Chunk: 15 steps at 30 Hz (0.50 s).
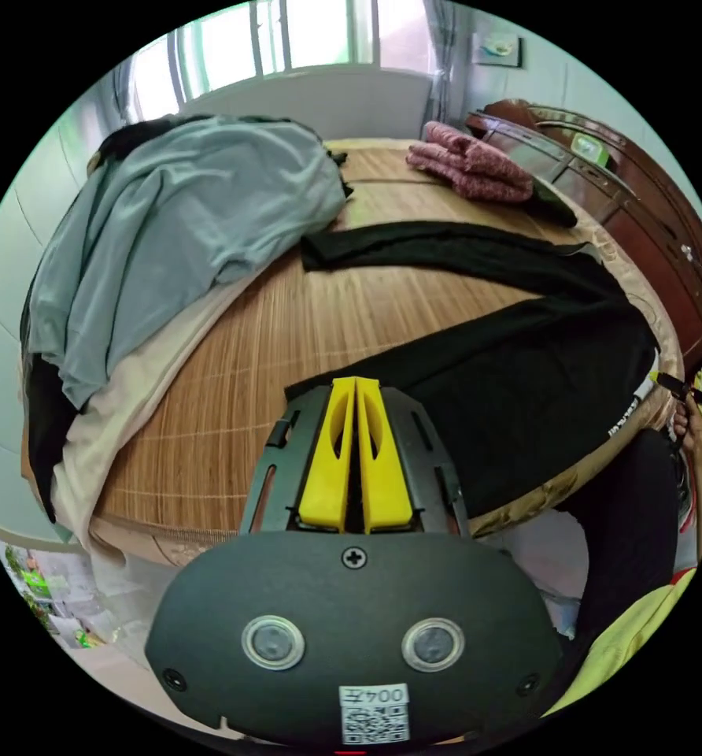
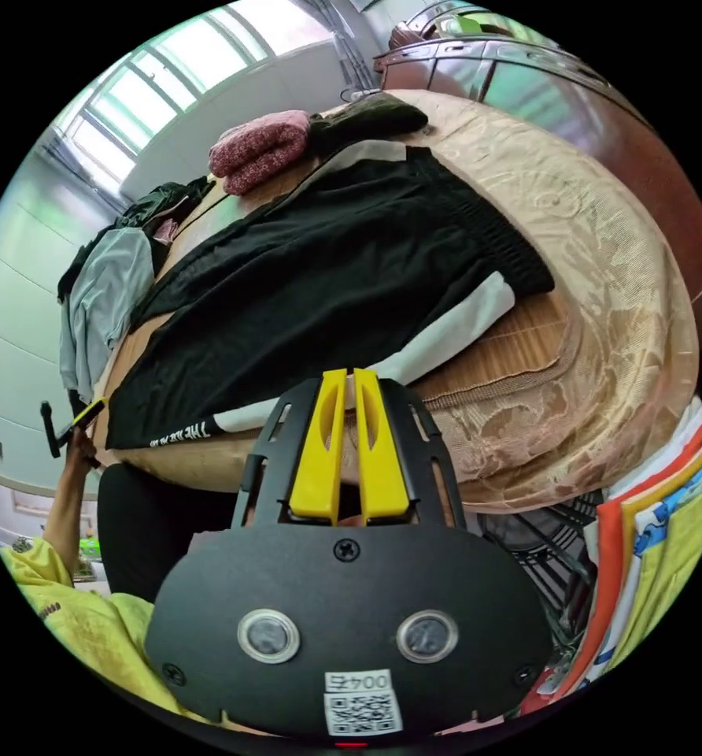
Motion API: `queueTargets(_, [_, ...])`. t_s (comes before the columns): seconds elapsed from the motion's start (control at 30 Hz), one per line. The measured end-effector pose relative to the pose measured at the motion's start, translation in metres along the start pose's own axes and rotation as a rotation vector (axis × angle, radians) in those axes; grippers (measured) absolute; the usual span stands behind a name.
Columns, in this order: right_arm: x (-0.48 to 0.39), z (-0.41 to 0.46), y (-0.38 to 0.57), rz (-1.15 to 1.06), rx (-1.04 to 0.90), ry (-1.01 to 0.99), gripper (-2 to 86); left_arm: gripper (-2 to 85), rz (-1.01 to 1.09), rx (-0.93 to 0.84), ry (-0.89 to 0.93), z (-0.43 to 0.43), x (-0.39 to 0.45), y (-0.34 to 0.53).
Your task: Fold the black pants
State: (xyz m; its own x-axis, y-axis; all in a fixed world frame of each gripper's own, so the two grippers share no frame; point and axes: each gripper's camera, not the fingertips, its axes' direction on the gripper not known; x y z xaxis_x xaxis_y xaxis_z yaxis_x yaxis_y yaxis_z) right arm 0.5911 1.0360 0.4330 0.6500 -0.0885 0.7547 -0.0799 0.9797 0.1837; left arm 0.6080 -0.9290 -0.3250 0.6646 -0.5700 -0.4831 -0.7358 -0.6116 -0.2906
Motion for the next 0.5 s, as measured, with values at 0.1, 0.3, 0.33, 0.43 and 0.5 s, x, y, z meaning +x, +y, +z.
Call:
queueTargets(0.1, [-0.035,-0.005,0.011,-0.081,0.145,-0.003,4.9,0.1,0.067,0.054,-0.005,-0.010,0.032,-0.008])
queueTargets(0.3, [-0.113,0.053,-0.008,-0.233,0.210,-0.155,7.4,0.1,0.041,-0.036,-0.065,0.040,0.070,-0.001])
queueTargets(0.33, [-0.131,0.071,-0.017,-0.252,0.206,-0.157,7.8,0.1,0.061,-0.031,-0.094,0.040,0.077,0.001])
queueTargets(0.43, [-0.189,0.119,-0.037,-0.364,0.213,-0.103,8.0,0.1,0.085,-0.008,-0.145,0.041,0.088,0.006])
queueTargets(0.5, [-0.227,0.155,-0.052,-0.426,0.165,-0.095,7.8,0.1,0.087,0.000,-0.149,0.040,0.089,0.008])
